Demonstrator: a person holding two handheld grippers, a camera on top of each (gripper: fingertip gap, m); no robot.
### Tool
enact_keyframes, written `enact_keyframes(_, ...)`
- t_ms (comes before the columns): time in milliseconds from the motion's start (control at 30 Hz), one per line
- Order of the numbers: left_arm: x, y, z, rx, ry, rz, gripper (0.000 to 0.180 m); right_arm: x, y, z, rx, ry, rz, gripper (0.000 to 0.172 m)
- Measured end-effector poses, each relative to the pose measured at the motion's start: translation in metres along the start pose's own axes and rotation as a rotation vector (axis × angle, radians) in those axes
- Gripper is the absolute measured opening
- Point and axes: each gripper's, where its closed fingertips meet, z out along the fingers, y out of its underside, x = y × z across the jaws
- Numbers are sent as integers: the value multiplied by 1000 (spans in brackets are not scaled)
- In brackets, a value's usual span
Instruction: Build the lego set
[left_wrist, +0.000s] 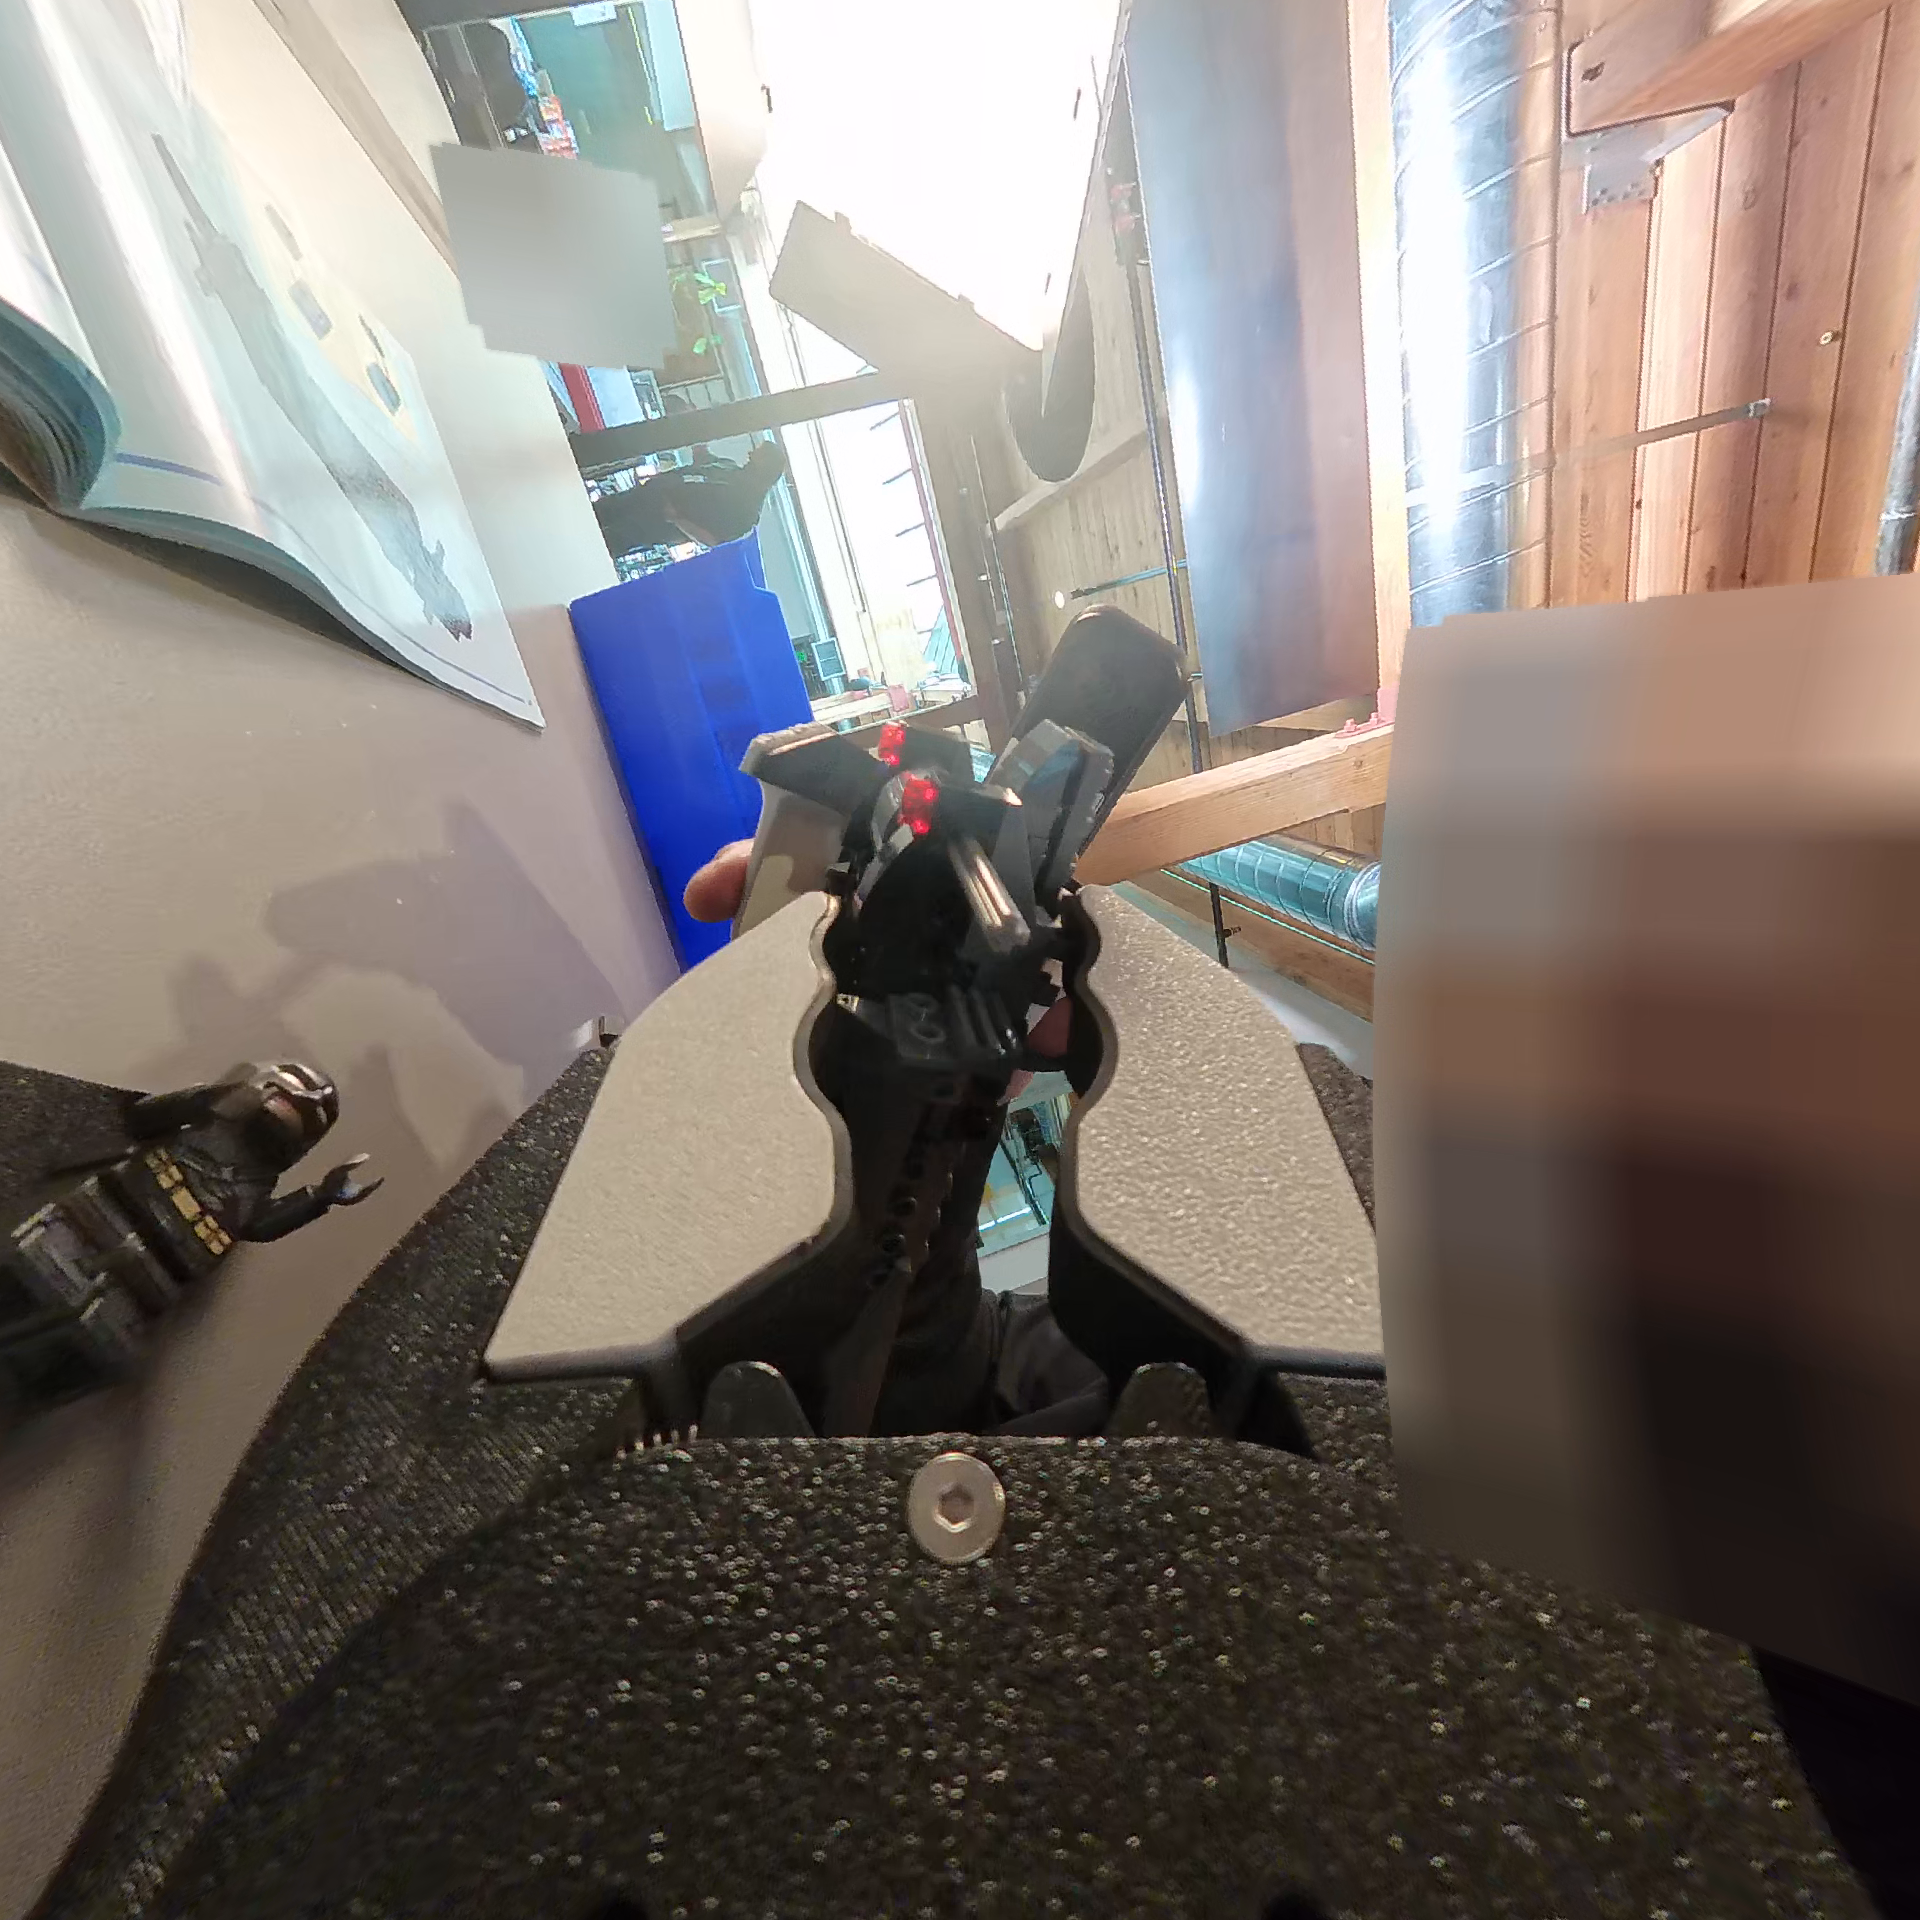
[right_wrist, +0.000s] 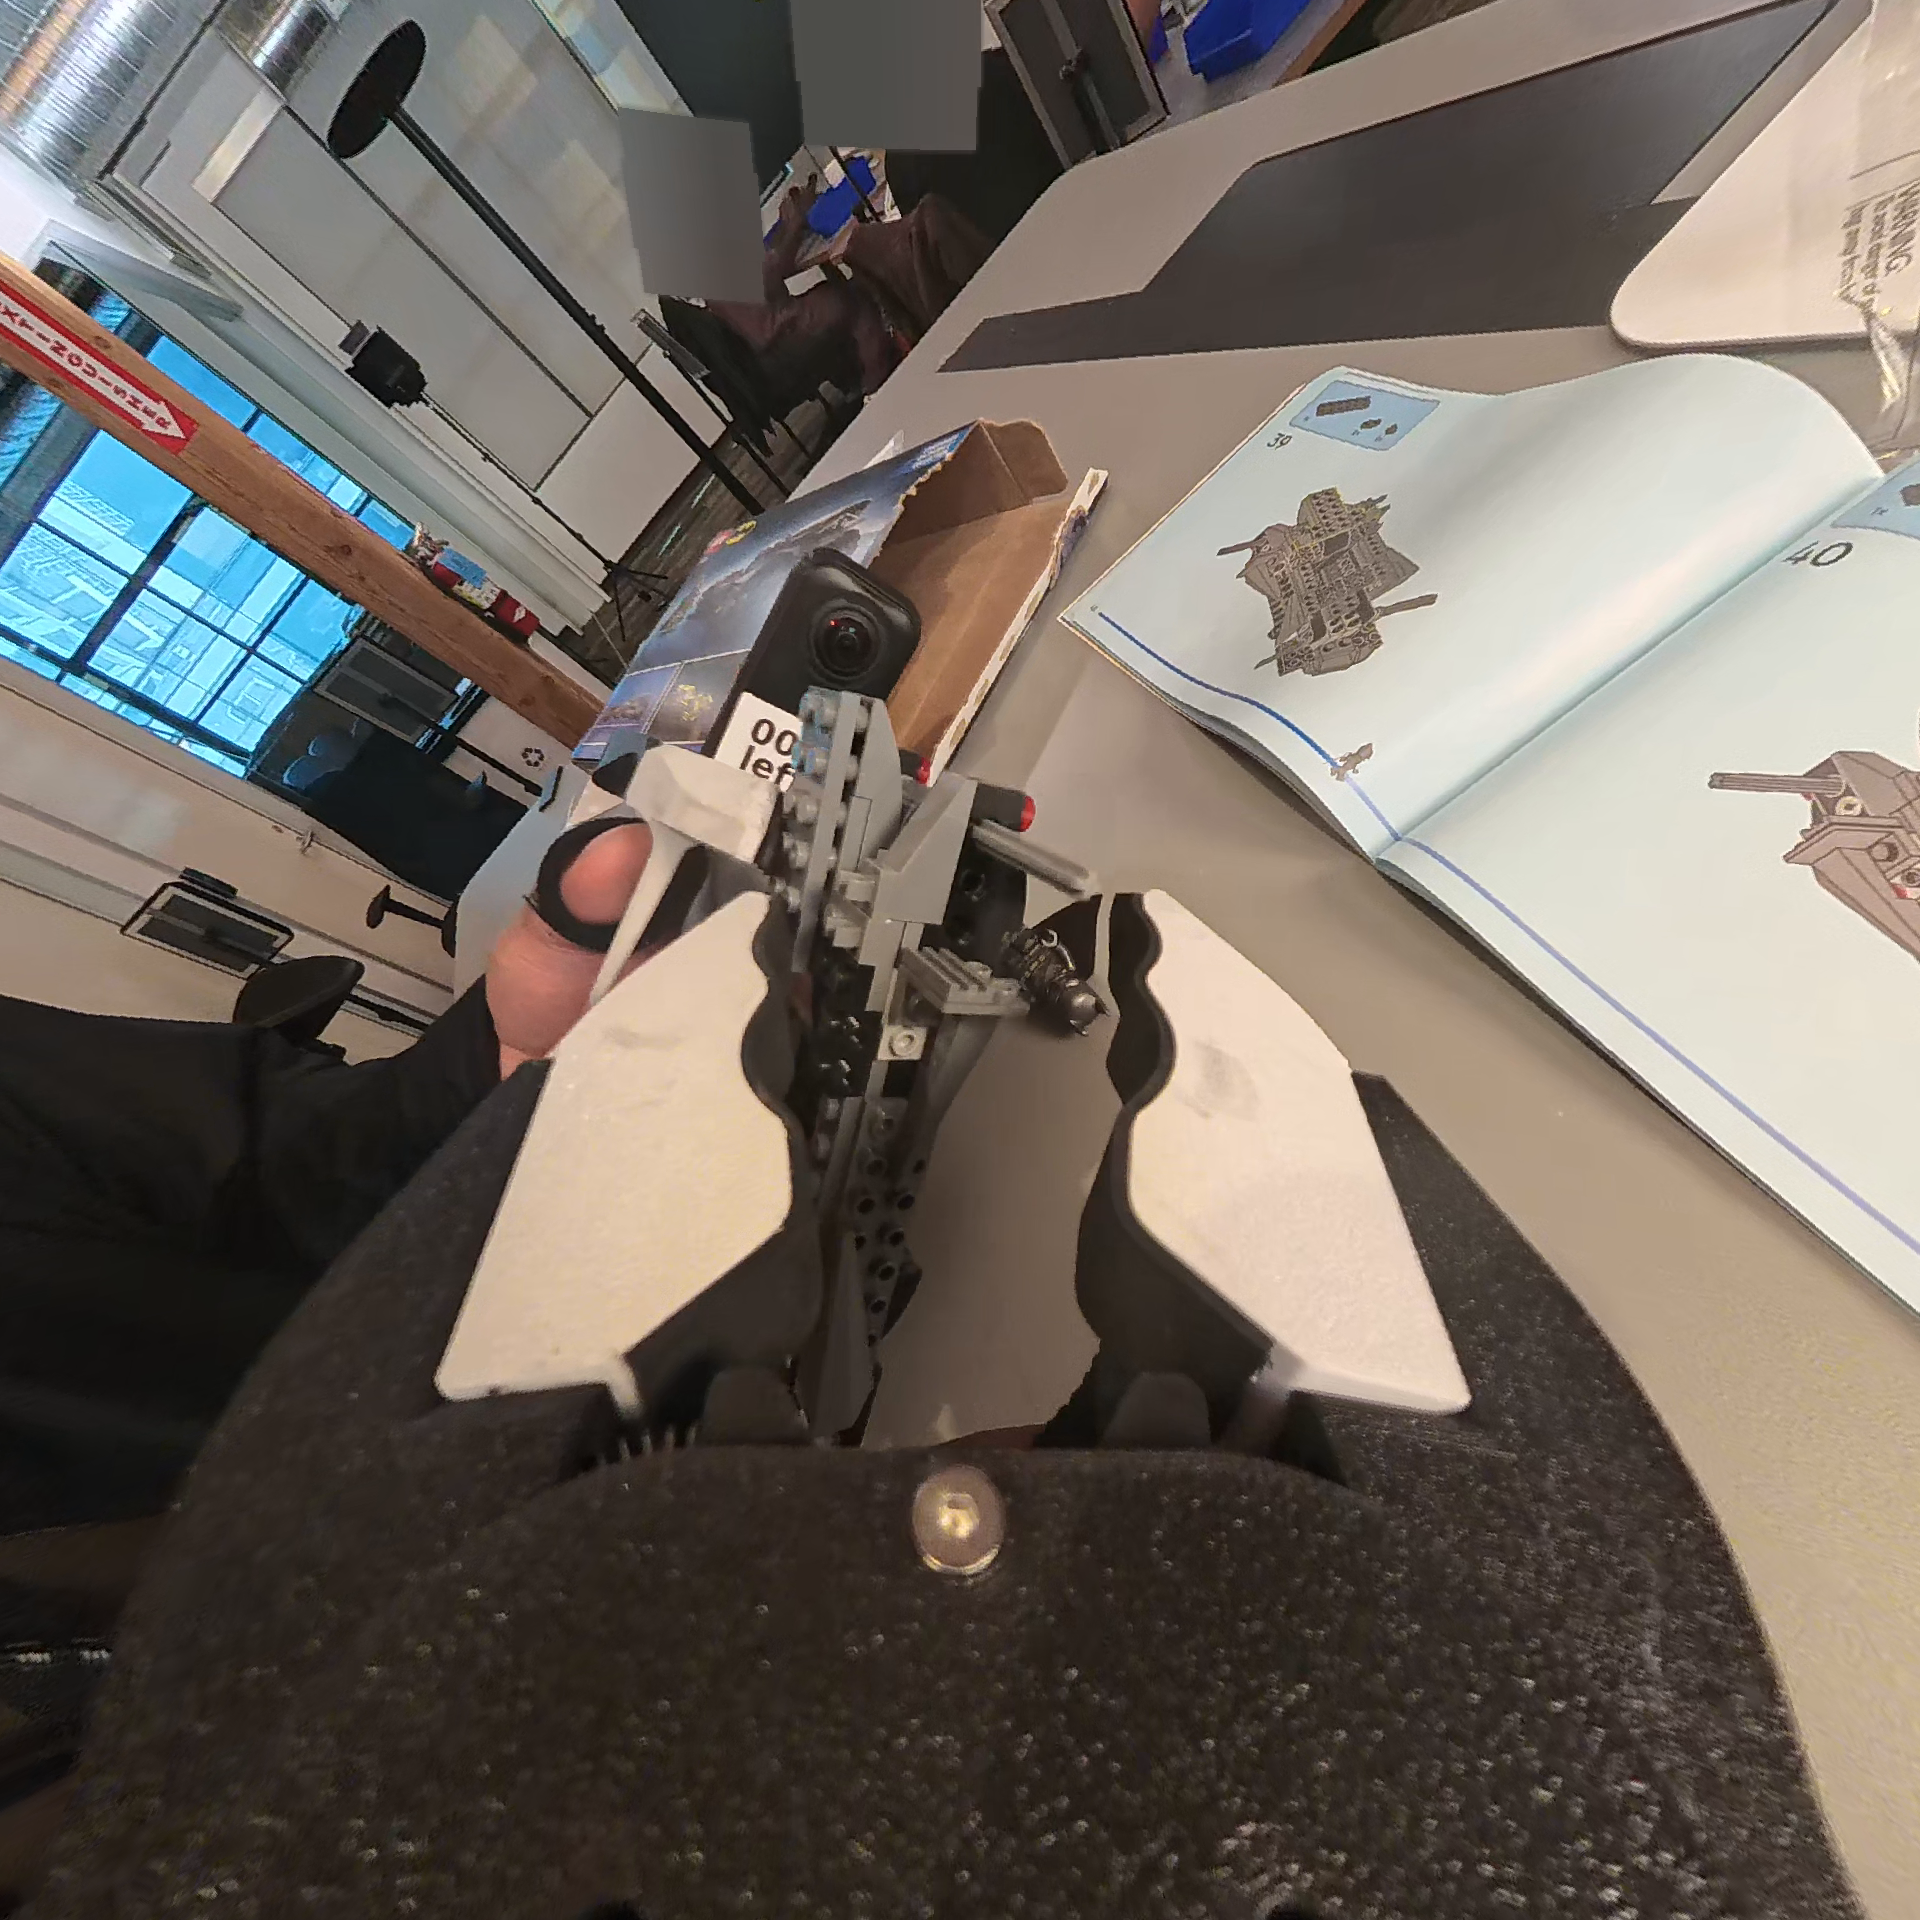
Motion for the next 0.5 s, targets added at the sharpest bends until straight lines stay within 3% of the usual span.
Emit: enact_keyframes(500,9,4,3,-19,40,42,39,-8,-2,-3,12,-61,7,58)
